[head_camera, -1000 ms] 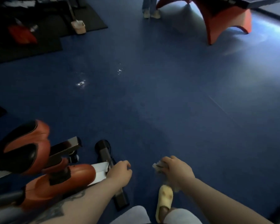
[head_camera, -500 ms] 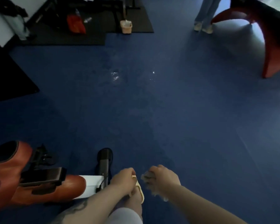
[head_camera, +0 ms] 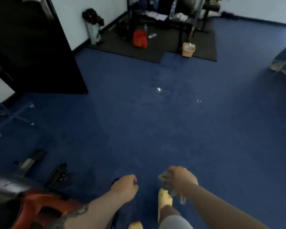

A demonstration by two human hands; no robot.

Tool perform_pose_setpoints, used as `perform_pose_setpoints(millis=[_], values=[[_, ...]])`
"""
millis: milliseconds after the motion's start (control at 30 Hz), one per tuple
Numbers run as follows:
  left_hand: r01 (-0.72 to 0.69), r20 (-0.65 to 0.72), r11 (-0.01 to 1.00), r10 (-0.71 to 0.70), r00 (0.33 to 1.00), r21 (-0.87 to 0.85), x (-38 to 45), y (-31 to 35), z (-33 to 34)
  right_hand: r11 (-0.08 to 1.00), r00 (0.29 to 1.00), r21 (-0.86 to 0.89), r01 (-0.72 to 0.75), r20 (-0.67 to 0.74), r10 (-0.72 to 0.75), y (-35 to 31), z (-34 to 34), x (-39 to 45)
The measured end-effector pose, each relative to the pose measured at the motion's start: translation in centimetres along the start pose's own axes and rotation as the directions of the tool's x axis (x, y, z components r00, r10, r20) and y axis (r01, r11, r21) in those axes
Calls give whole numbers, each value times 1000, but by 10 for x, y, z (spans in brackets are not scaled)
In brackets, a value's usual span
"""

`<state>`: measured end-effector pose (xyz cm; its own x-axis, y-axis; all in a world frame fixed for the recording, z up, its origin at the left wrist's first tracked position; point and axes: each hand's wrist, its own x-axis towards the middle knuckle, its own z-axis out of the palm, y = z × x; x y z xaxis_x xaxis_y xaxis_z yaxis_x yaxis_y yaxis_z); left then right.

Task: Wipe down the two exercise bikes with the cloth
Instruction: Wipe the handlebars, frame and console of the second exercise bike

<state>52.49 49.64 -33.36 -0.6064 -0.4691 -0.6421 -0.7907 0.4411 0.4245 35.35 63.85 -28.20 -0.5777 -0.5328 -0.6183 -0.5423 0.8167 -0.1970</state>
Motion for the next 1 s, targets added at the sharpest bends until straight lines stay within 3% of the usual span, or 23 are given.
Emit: perform_pose_setpoints(millis=[200, 367, 533, 900, 1000], values=[[117, -111, 984, -132, 985, -132, 76, 22, -68, 980, 982, -67, 186, 30, -184, -41, -75, 107], [251, -151, 933, -296, 943, -258, 122, 24, -108, 912, 928, -173, 372, 59, -367, -79, -137, 187], [340, -173, 844, -440, 881, -416, 142, 23, -138, 860, 894, -249, 446, 177, -413, -139, -180, 244], [441, -104, 605, -658, 746, -663, 191, -78, -237, 614, 682, -298, 731, 356, -639, -335, -184, 336], [471, -106, 540, -728, 678, -697, 190, -121, -271, 529, 625, -334, 780, 385, -679, -399, -183, 354]])
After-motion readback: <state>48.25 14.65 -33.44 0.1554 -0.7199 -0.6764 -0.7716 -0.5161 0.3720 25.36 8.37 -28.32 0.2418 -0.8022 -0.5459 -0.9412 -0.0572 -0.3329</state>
